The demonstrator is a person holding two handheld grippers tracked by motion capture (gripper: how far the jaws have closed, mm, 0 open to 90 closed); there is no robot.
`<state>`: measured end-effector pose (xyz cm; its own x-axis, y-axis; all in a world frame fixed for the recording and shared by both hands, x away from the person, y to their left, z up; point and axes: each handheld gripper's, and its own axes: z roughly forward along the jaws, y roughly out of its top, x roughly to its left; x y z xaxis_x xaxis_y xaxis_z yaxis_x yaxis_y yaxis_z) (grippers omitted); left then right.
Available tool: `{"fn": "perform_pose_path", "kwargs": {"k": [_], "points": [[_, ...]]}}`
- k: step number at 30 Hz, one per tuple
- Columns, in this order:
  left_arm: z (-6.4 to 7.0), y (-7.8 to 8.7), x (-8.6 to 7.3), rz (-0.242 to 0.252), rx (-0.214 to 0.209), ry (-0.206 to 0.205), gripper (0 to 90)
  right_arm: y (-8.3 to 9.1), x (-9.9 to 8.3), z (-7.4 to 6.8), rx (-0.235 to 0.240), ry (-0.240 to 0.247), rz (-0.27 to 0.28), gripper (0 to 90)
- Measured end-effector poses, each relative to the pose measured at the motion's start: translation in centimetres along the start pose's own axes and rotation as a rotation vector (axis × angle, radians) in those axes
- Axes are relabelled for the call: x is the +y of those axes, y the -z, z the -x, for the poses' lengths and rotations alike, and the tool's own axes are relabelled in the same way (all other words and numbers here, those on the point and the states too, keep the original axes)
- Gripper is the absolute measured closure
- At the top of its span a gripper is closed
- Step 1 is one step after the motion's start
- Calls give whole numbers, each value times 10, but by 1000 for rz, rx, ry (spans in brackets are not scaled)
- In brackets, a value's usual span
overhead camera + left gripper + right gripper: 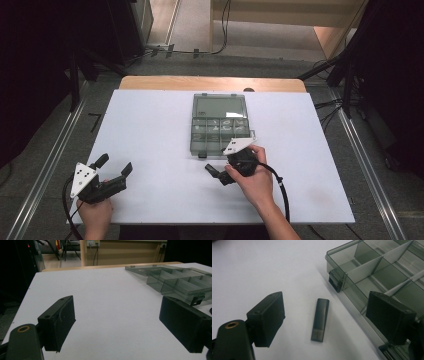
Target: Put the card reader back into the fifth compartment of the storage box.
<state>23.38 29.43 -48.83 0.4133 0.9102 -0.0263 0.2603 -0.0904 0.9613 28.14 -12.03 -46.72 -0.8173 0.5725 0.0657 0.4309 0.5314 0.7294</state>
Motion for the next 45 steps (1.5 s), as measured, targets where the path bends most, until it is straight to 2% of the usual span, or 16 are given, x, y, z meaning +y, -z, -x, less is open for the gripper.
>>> {"fn": "perform_pose_path", "kwargs": {"k": [4,7,12,23,30,31,34,40,41,44,45], "points": [[0,0,0,-1,0,-1,136,-6,1,-3,25,7,-14,137],[0,0,0,-1,-1,0,136,-10,0,-5,38,5,-29,204],[0,0,0,-1,0,2,136,-16,0,-7,47,14,-54,240],[0,0,0,-2,0,4,136,-32,-2,-12,30,18,-112,358],[0,0,0,-2,0,4,136,-40,-4,-12,36,26,-139,422],[-1,0,0,-1,-1,5,136,-42,-5,-14,20,29,-153,435],[0,0,0,-3,0,3,136,-46,-6,-14,25,32,-171,489],[0,0,0,-3,0,2,136,-46,-6,-15,10,42,-173,516],[0,0,0,-3,-1,3,136,-46,-6,-16,-7,51,-174,553],[0,0,0,-4,-1,1,136,-46,-7,-15,-9,48,-171,579],[0,0,0,-4,-1,1,136,-45,-7,-15,-21,43,-174,624]]}}
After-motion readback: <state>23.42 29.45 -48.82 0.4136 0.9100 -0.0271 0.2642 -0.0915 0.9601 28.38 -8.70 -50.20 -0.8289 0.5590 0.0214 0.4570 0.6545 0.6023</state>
